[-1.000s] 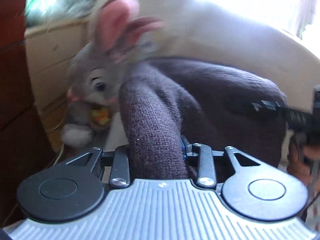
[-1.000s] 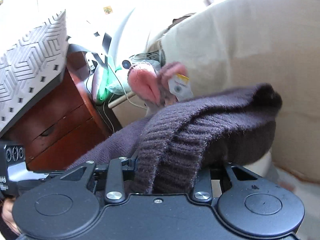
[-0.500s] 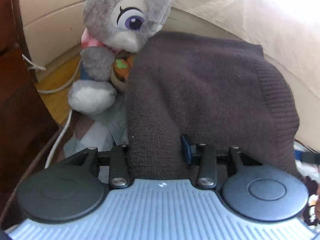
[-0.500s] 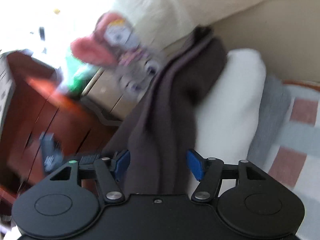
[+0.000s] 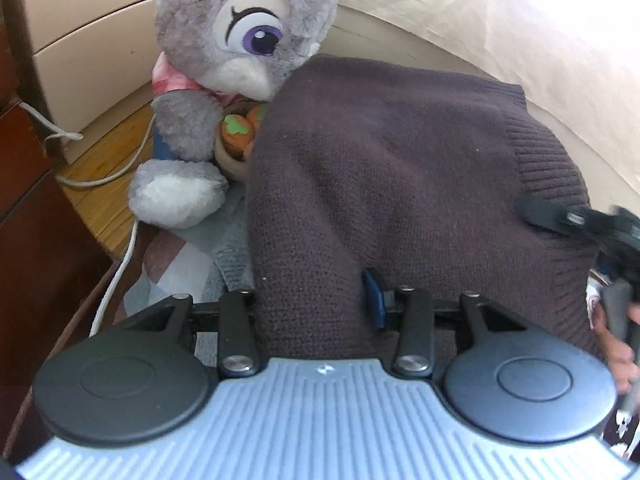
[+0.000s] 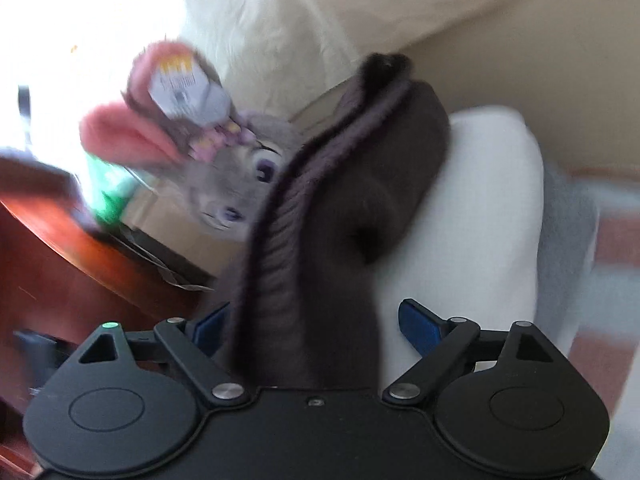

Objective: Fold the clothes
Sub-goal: 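Carry the folded sweater with both grippers toward the white and grey clothes stack, then lower the sweater onto the clothes stack and open both grippers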

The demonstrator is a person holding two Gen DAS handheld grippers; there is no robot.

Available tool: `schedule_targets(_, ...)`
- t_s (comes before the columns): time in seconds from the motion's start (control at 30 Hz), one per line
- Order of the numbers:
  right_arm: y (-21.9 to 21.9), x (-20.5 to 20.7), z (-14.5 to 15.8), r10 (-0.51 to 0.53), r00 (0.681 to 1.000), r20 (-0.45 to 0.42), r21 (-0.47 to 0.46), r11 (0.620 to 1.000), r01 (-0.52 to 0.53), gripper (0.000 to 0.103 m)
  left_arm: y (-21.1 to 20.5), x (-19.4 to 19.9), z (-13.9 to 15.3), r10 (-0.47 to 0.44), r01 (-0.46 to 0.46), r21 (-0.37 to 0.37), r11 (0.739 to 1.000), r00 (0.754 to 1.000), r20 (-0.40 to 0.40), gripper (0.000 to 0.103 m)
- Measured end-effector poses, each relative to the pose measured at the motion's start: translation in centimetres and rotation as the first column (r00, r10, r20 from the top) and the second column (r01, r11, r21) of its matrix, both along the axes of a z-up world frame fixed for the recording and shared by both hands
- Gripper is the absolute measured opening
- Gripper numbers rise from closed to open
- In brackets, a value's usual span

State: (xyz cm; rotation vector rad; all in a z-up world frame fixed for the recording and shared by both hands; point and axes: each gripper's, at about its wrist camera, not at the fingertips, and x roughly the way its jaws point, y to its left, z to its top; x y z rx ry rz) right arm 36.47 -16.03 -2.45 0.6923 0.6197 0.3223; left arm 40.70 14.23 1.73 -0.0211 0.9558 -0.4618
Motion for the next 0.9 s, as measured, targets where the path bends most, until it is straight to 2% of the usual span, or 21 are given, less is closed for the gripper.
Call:
schedule_targets(0.03, 0.4, 1.0, 0.2, 0.017, 1.000, 0.018, -0.028, 0.999, -0.016, 0.079, -0.1, 0.3, 0.1, -0.014, 0.014, 0.015, 1.000, 1.000, 0.001, 0.039)
schedule_targets(0.07, 0.8, 2.0, 0.5, 0.034, 0.999, 0.035, -0.057, 0.998, -0.032, 0.055, -0.3, 0.5, 0.4, -0.023, 0.023, 0.028, 0.999, 1.000, 0.005, 0.031)
schedule_targets(0.1, 0.8, 2.7, 0.9, 0.037, 0.998, 0.053, -0.022, 0.999, -0.036, 0.044, -0.7, 0.3, 1.2, -0.042, 0.040, 0.041, 0.998, 0.998, 0.038, 0.027)
schedule_targets(0.17, 0.9, 1.2, 2.7, -0.044, 0.985, 0.168, 0.010, 0.999, 0.043, 0.039, -1.6, -0.7, 3.1, -0.086, 0.077, 0.072, 0.994, 0.988, 0.127, 0.026)
schedule_targets(0.23, 1.9, -2.3, 4.4, -0.084, 0.946, 0.313, -0.058, 0.993, 0.107, 0.040, -2.6, -2.0, 5.2, -0.120, 0.103, 0.093, 0.990, 0.971, 0.207, 0.027)
schedule_targets(0.27, 2.4, -4.2, 5.1, -0.094, 0.919, 0.384, -0.092, 0.986, 0.140, 0.043, -2.9, -2.3, 5.9, -0.114, 0.099, 0.082, 0.992, 0.971, 0.209, 0.028)
schedule_targets(0.3, 1.9, -4.1, 4.8, -0.092, 0.925, 0.369, -0.083, 0.988, 0.131, 0.050, -3.2, -2.4, 6.1, -0.107, 0.096, 0.071, 0.993, 0.977, 0.185, 0.029)
schedule_targets(0.37, 0.1, -2.7, 3.2, -0.074, 0.959, 0.273, -0.033, 0.996, 0.087, 0.064, -3.8, -1.7, 4.9, -0.103, 0.095, 0.078, 0.992, 0.990, 0.096, 0.034)
schedule_targets(0.4, -1.0, -1.9, 1.8, -0.079, 0.977, 0.197, 0.023, 0.997, 0.076, 0.076, -4.0, -1.0, 3.5, -0.094, 0.090, 0.101, 0.991, 0.995, 0.035, 0.036)
schedule_targets(0.43, -2.2, -1.0, 0.1, -0.083, 0.991, 0.108, 0.090, 0.993, 0.073, 0.073, -4.0, -0.5, 2.0, -0.076, 0.077, 0.118, 0.990, 0.997, -0.015, 0.038)
schedule_targets(0.5, -4.5, 0.6, -3.2, -0.072, 0.995, -0.071, 0.221, 0.972, 0.086, 0.073, -2.7, -0.2, 0.1, -0.014, 0.018, 0.074, 0.997, 0.998, -0.059, 0.050)
schedule_targets(0.57, -5.6, -1.7, -4.1, -0.065, 0.996, -0.062, 0.340, 0.937, 0.082, 0.074, -1.0, -0.7, -0.1, 0.064, -0.063, 0.007, 0.998, 0.996, -0.070, 0.059)
schedule_targets(0.63, -5.8, -5.0, -4.2, -0.024, 1.000, -0.008, 0.391, 0.920, 0.026, 0.075, -0.1, -1.5, -0.3, 0.082, -0.083, -0.010, 0.997, 0.995, -0.060, 0.059)
schedule_targets(0.7, -5.0, -7.3, -4.0, 0.057, 0.998, 0.036, 0.367, 0.928, -0.066, 0.076, 0.2, -2.3, -0.6, 0.071, -0.071, -0.012, 0.997, 0.997, -0.003, 0.059)
schedule_targets(0.77, -3.6, -9.2, -3.8, 0.107, 0.991, 0.079, 0.291, 0.948, -0.126, 0.078, 0.2, -2.5, -0.9, 0.065, -0.064, -0.022, 0.998, 0.997, 0.032, 0.059)
schedule_targets(0.83, -1.6, -10.6, -3.7, 0.130, 0.984, 0.123, 0.197, 0.968, -0.152, 0.084, 0.3, -2.4, -1.0, 0.083, -0.082, -0.046, 0.996, 0.996, 0.017, 0.059)
schedule_targets(0.9, 0.3, -11.3, -3.8, 0.119, 0.981, 0.153, 0.078, 0.988, -0.132, 0.085, 0.4, -2.2, -1.1, 0.100, -0.100, -0.065, 0.993, 0.995, -0.001, 0.058)
